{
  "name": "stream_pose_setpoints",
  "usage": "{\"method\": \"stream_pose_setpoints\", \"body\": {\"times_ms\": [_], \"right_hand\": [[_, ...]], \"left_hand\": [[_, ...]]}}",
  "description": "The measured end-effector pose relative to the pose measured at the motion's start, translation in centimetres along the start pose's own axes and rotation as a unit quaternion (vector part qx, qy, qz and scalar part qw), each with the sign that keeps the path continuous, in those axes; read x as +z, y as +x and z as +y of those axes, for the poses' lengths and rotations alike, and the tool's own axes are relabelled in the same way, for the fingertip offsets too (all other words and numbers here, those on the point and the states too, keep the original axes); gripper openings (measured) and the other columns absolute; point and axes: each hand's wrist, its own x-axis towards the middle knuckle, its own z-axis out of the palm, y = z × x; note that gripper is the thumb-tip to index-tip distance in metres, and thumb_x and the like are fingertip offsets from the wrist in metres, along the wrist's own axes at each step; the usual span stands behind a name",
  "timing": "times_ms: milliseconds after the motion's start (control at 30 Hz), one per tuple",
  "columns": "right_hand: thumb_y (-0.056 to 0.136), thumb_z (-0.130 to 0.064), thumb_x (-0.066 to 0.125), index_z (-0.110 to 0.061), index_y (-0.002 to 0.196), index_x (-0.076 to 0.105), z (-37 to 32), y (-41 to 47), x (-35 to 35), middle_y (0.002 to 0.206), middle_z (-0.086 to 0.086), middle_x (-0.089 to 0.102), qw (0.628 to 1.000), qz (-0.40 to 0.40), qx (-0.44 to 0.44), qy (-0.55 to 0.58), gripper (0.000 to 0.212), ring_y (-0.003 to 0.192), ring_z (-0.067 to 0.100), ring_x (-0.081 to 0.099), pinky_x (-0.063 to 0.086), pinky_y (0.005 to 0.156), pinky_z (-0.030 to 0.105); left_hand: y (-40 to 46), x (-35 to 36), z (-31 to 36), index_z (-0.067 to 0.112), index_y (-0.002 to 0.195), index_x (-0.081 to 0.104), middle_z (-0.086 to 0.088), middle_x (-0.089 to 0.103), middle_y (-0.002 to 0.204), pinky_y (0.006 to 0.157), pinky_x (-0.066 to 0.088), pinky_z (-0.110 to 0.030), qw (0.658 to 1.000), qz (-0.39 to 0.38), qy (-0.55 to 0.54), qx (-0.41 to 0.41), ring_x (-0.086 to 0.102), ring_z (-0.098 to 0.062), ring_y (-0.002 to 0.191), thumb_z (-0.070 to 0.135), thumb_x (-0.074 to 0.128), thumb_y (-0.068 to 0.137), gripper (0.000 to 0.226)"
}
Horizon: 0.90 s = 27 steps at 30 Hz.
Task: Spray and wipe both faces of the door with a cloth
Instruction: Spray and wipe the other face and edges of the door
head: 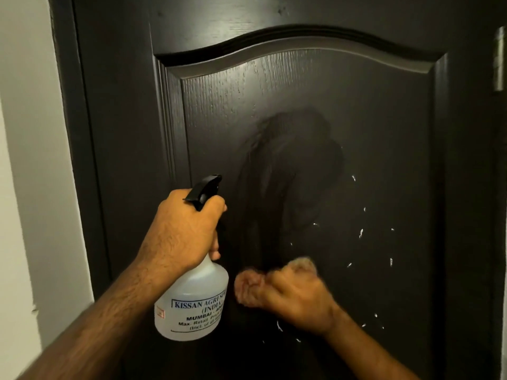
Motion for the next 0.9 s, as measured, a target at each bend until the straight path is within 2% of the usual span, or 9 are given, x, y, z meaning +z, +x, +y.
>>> {"method": "stream_pose_setpoints", "body": {"times_ms": [100, 233, 300, 400, 567, 667, 700, 833, 900], "right_hand": [[0.099, -0.035, 0.071, -0.03, 0.11, 0.078, 5.5, 6.3, -1.6, 0.091, 0.004, 0.069, 0.985, 0.082, 0.141, -0.051, 0.015, 0.074, 0.028, 0.065, 0.055, 0.065, 0.043], [0.082, -0.036, 0.071, -0.025, 0.117, 0.077, 12.1, 14.7, -2.9, 0.104, 0.007, 0.064, 0.91, 0.163, 0.373, -0.077, 0.037, 0.088, 0.029, 0.064, 0.054, 0.061, 0.039], [0.083, -0.039, 0.069, -0.028, 0.121, 0.076, 12.2, 17.0, -2.6, 0.104, 0.006, 0.063, 0.888, 0.164, 0.42, -0.088, 0.04, 0.087, 0.027, 0.065, 0.054, 0.062, 0.039], [0.084, -0.04, 0.072, -0.028, 0.122, 0.076, 7.8, 16.0, -1.1, 0.097, 0.007, 0.061, 0.93, 0.118, 0.337, -0.082, 0.04, 0.079, 0.029, 0.062, 0.052, 0.061, 0.043], [0.1, -0.04, 0.073, -0.025, 0.108, 0.078, -2.1, 3.6, 0.9, 0.076, 0.004, 0.059, 0.983, 0.028, 0.179, -0.006, 0.017, 0.063, 0.024, 0.055, 0.045, 0.059, 0.039], [0.105, -0.065, 0.053, -0.032, 0.079, 0.066, -4.9, -4.6, 0.1, 0.068, -0.014, 0.053, 0.954, -0.165, 0.228, 0.099, 0.044, 0.063, 0.012, 0.054, 0.049, 0.065, 0.034], [0.106, -0.07, 0.044, -0.032, 0.075, 0.058, -5.1, -6.6, -0.4, 0.065, -0.015, 0.051, 0.949, -0.184, 0.231, 0.109, 0.051, 0.06, 0.01, 0.053, 0.05, 0.063, 0.031], [0.105, -0.037, 0.067, -0.029, 0.106, 0.067, -0.7, -9.0, -1.9, 0.072, 0.0, 0.054, 0.99, -0.105, 0.089, -0.003, 0.008, 0.062, 0.021, 0.053, 0.05, 0.061, 0.039], [0.097, -0.034, 0.074, -0.03, 0.116, 0.066, 3.8, -6.4, -2.8, 0.075, 0.003, 0.053, 0.989, -0.058, 0.124, -0.058, 0.021, 0.066, 0.024, 0.049, 0.052, 0.06, 0.041]], "left_hand": [[0.0, -0.5, 0.2, 0.008, 0.099, 0.073, -0.01, 0.068, 0.049, 0.051, 0.058, -0.027, 1.0, -0.001, -0.011, 0.005, 0.071, -0.024, 0.046, 0.031, 0.057, 0.099, 0.028], [-0.2, -0.3, 0.1, 0.008, 0.099, 0.073, -0.009, 0.066, 0.047, 0.045, 0.056, -0.016, 1.0, -0.011, -0.025, 0.01, 0.07, -0.024, 0.045, 0.031, 0.056, 0.097, 0.029], [-0.3, 0.0, 0.2, 0.011, 0.098, 0.073, -0.008, 0.066, 0.047, 0.046, 0.055, -0.014, 0.999, -0.011, -0.03, 0.014, 0.07, -0.023, 0.045, 0.032, 0.055, 0.097, 0.028], [-0.2, 0.5, 0.3, 0.015, 0.095, 0.074, -0.009, 0.067, 0.047, 0.051, 0.059, -0.021, 0.999, -0.009, -0.033, 0.025, 0.071, -0.023, 0.047, 0.032, 0.053, 0.097, 0.027], [-0.5, 2.7, 0.1, 0.008, 0.098, 0.074, -0.013, 0.069, 0.051, 0.066, 0.064, -0.043, 0.999, -0.027, -0.021, 0.019, 0.073, -0.034, 0.053, 0.033, 0.054, 0.098, 0.033], [-1.0, 4.1, -0.4, 0.006, 0.101, 0.072, -0.008, 0.064, 0.047, 0.052, 0.062, -0.031, 0.997, -0.06, -0.041, -0.017, 0.067, -0.025, 0.044, 0.028, 0.055, 0.1, 0.027], [-1.0, 4.5, -0.6, 0.006, 0.101, 0.072, -0.007, 0.063, 0.046, 0.049, 0.059, -0.028, 0.996, -0.069, -0.044, -0.024, 0.065, -0.022, 0.042, 0.026, 0.055, 0.101, 0.026], [-0.9, 5.8, -0.6, 0.007, 0.099, 0.072, -0.005, 0.063, 0.045, 0.048, 0.056, -0.025, 0.996, -0.084, -0.039, -0.019, 0.064, -0.017, 0.041, 0.025, 0.055, 0.102, 0.025], [-0.8, 6.6, -0.5, 0.009, 0.098, 0.072, -0.005, 0.064, 0.047, 0.048, 0.057, -0.025, 0.995, -0.089, -0.047, -0.015, 0.064, -0.016, 0.041, 0.025, 0.055, 0.103, 0.023]]}}
